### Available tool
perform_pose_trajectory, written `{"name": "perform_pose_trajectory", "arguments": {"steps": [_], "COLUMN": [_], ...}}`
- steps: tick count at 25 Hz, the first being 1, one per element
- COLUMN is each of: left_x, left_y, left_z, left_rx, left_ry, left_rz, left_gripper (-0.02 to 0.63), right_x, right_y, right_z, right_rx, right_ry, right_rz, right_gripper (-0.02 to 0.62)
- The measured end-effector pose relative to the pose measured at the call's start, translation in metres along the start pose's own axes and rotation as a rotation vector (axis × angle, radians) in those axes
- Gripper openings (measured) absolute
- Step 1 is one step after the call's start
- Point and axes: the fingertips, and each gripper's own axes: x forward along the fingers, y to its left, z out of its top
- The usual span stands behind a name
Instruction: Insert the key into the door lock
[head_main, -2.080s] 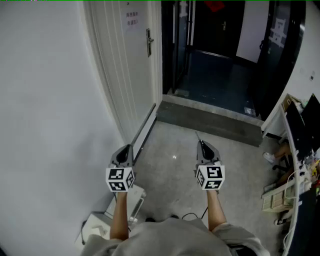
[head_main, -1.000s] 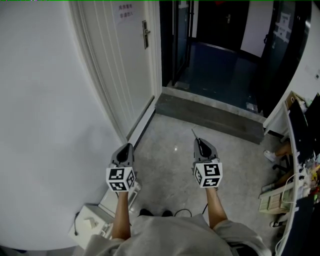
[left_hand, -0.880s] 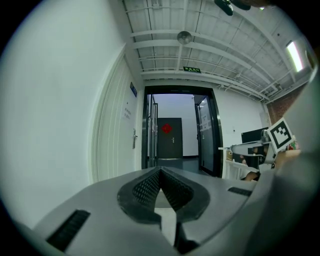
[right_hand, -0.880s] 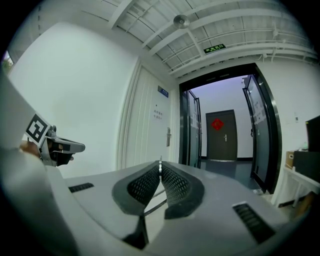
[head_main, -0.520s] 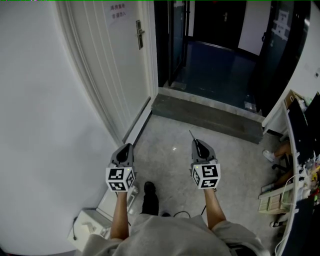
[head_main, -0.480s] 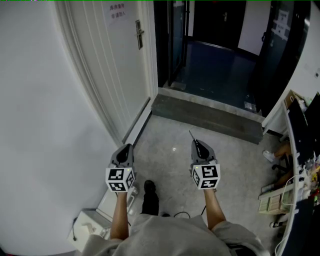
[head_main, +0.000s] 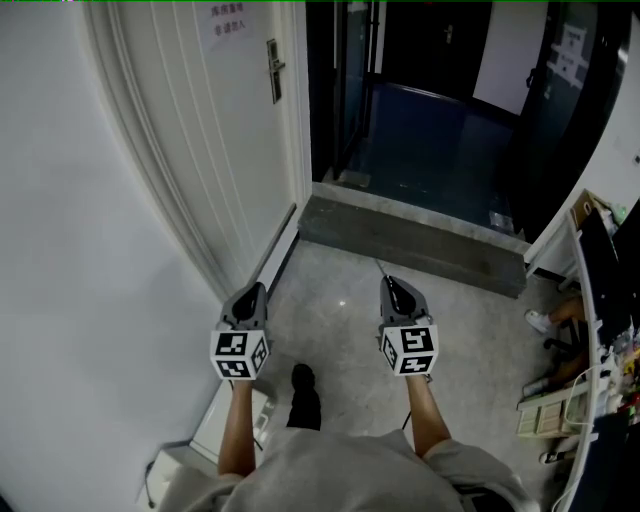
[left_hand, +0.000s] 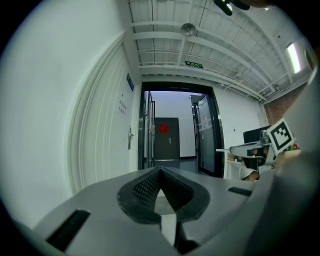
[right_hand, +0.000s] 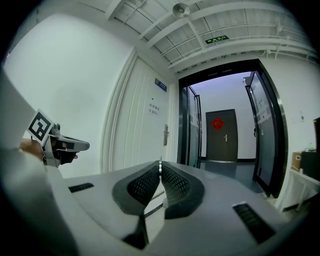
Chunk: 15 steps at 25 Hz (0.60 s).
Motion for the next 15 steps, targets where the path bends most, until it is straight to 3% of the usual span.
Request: {"name": "perform_pose_trajectory", "arguments": {"steps": [15], "left_x": [0.215], "left_y": [0.149], "left_z": [0.051], "left_rx": [0.007], "left_ry": [-0.026], "left_rz": [-0.029], "left_gripper": [0.017], "right_x": [0.259], "right_y": [-0.022], "right_z": [0.046], "right_rx": [-0.017], "right_ry": [-0.016], "right_rz": [-0.02], "right_gripper": [0.029]}}
